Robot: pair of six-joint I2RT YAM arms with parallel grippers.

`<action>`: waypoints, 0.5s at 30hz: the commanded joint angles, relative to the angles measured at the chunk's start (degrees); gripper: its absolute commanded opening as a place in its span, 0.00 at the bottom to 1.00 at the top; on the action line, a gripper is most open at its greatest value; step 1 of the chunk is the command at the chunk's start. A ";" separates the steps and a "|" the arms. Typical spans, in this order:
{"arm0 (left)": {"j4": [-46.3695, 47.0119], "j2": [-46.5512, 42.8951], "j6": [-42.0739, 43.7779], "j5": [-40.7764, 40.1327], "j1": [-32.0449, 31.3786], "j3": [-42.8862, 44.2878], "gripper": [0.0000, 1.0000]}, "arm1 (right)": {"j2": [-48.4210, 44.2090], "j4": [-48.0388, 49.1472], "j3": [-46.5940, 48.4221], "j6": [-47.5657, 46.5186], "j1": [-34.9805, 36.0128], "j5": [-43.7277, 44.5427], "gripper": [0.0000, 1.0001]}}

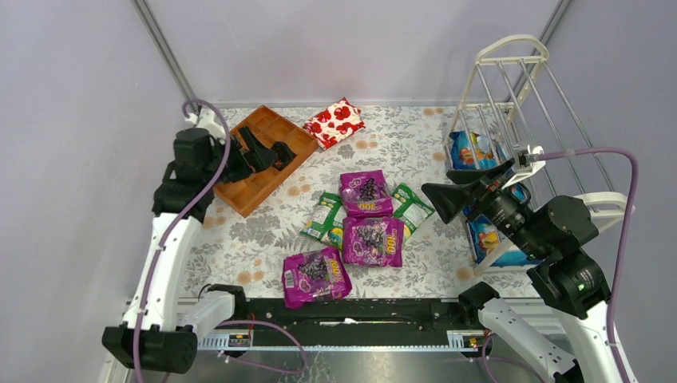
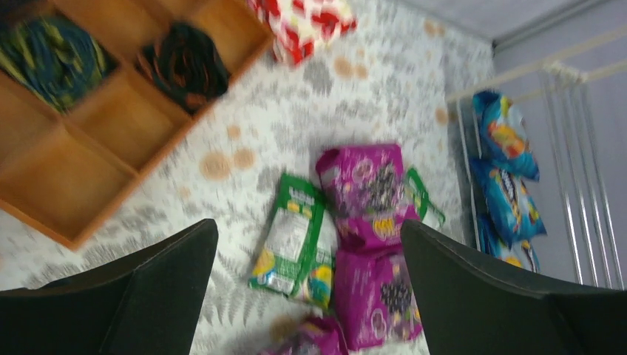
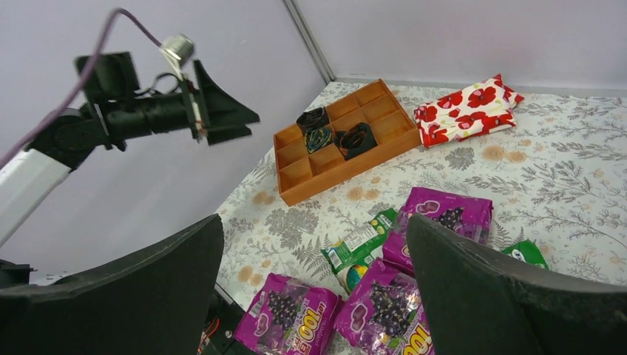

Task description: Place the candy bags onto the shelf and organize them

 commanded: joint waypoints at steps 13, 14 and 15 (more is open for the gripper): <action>7.13 5.49 -12.30 0.25 -14.81 -27.32 0.99 | 1.90 9.27 -7.10 0.62 -0.26 -16.43 1.00; 7.45 6.68 -12.80 -1.84 -17.01 -27.50 0.99 | 2.55 9.36 -7.39 0.56 -0.28 -17.12 1.00; 7.50 8.08 -13.14 -3.86 -19.19 -27.42 0.99 | 3.09 9.45 -7.50 0.43 -0.30 -17.85 1.00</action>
